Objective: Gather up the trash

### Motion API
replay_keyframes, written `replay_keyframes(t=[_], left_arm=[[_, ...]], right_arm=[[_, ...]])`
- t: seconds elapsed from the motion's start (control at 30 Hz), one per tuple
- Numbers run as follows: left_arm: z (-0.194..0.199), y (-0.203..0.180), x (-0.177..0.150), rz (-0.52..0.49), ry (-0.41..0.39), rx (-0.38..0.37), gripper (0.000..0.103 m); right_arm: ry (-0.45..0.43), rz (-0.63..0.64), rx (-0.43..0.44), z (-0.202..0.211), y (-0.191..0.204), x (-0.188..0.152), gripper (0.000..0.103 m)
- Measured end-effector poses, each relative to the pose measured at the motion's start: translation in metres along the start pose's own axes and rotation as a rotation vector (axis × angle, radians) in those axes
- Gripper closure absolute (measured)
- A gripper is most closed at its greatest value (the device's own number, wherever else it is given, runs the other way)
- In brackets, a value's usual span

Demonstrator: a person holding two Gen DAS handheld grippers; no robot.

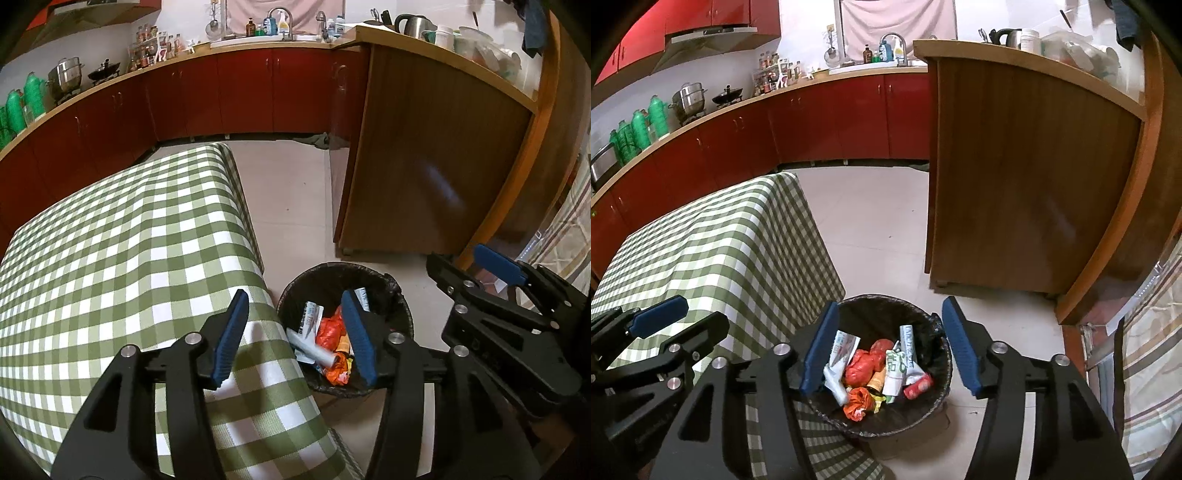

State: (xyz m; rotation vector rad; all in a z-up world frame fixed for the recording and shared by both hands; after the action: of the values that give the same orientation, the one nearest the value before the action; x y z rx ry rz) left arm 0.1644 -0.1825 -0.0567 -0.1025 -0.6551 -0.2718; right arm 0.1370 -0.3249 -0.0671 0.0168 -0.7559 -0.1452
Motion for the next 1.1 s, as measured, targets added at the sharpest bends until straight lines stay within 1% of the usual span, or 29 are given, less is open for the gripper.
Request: replay_keyframes(t=[0.13, 0.2, 0.3, 0.4, 0.57, 0.7, 0.87, 0.93, 1.0, 1.1], left_arm=[[0.005, 0.001, -0.007, 0.003, -0.005, 0.003, 0.048], [0.009, 0.003, -0.011, 0.006, -0.009, 0.001, 0.044], [0.018, 0.007, -0.018, 0.016, -0.017, 0.002, 0.043], [0.027, 0.012, -0.023, 0.020, -0.034, 0.018, 0.039], [0.042, 0.024, -0.034, 0.041, -0.041, 0.033, 0.037], [0.057, 0.034, -0.044, 0.061, -0.054, 0.038, 0.033], [0.076, 0.044, -0.054, 0.076, -0.073, 0.048, 0.031], [0.083, 0.047, -0.057, 0.079, -0.079, 0.054, 0.029], [0.091, 0.051, -0.062, 0.087, -0.091, 0.057, 0.025], [0.101, 0.055, -0.066, 0.094, -0.101, 0.055, 0.025]], right_arm=[[-0.005, 0.002, -0.006, 0.007, -0.001, -0.003, 0.037], [-0.010, 0.003, -0.011, 0.011, -0.001, -0.005, 0.032], [-0.025, 0.013, -0.022, 0.020, 0.003, -0.009, 0.029], [-0.035, 0.016, -0.034, 0.027, 0.007, -0.011, 0.027], [-0.051, 0.019, -0.036, 0.041, 0.013, -0.017, 0.026], [-0.063, 0.030, -0.040, 0.054, 0.022, -0.022, 0.024], [-0.074, 0.039, -0.043, 0.067, 0.030, -0.029, 0.024], [-0.079, 0.038, -0.043, 0.072, 0.032, -0.031, 0.024], [-0.084, 0.042, -0.047, 0.077, 0.034, -0.033, 0.024], [-0.090, 0.048, -0.057, 0.084, 0.037, -0.036, 0.024]])
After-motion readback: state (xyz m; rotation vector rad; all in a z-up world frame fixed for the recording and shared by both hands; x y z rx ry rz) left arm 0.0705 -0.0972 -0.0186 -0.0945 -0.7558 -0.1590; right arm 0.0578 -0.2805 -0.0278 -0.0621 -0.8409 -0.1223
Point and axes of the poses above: each gripper's, at about its wrist camera, not at the fingertips, and z roughly against the way its jaws point, y to its left, x to its top, the point moved 2 cm from there along -z, roughly the way its jaws point, and after that the axes turned 5 degrees about y, right-handed, at the moved point
